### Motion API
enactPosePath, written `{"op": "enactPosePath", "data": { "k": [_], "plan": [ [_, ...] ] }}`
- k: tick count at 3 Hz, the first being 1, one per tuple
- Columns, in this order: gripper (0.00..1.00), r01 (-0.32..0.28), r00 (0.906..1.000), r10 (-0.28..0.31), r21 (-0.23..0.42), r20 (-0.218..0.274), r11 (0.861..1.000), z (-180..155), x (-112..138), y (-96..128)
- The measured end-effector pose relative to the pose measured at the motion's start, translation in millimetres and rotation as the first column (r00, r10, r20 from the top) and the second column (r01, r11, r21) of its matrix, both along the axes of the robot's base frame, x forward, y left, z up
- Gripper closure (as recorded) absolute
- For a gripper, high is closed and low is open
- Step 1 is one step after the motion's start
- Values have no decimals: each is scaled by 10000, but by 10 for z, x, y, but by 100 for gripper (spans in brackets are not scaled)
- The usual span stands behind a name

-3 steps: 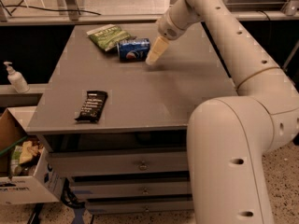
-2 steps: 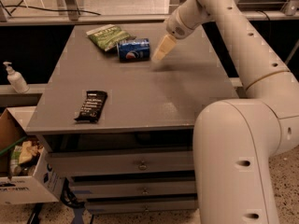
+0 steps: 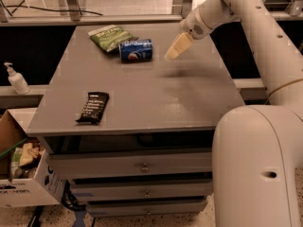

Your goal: Move pepsi can near green jalapeno chip bag

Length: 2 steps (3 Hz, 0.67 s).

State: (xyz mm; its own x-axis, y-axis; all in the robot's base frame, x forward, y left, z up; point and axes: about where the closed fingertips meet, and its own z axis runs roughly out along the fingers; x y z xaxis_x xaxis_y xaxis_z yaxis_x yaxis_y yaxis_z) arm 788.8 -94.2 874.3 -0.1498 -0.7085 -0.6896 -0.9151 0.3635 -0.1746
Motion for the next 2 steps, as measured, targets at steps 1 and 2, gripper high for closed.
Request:
{"op": "enactPosePath", "data": {
  "k": [1, 2],
  "plan": [
    [0, 212, 9988, -188, 546, -444, 9983, 29, -197, -176],
    [0, 238, 9987, -212, 555, -474, 9982, 14, -205, -198]
  ]
}}
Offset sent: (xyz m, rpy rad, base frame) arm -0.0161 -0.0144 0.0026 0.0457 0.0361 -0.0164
